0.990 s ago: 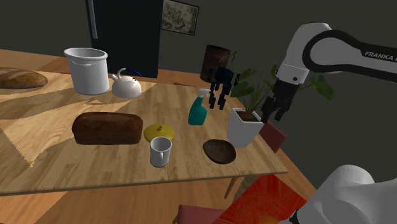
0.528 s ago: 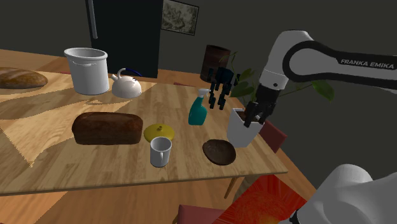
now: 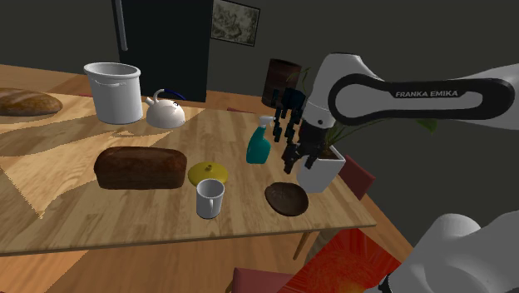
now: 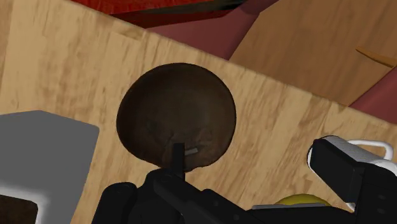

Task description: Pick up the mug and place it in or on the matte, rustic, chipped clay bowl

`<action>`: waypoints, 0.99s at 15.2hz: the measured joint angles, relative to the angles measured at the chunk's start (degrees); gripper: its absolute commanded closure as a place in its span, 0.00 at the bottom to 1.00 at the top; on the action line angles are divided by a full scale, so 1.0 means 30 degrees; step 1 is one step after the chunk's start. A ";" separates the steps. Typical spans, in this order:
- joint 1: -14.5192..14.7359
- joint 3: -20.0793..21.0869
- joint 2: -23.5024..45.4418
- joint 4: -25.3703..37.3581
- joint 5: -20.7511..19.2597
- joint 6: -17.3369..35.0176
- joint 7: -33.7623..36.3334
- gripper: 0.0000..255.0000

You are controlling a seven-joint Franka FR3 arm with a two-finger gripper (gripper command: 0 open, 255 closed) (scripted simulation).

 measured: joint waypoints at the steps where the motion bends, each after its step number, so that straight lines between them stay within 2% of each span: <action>1: 0.0065 0.0202 0.0582 0.0226 0.0001 0.0484 0.0174 0.00; 8: 0.0649 0.1828 0.4936 0.2153 -0.0479 0.3739 0.2010 0.00; 15: 0.1360 0.2937 0.9488 0.5407 -0.2219 0.5670 0.4294 0.00</action>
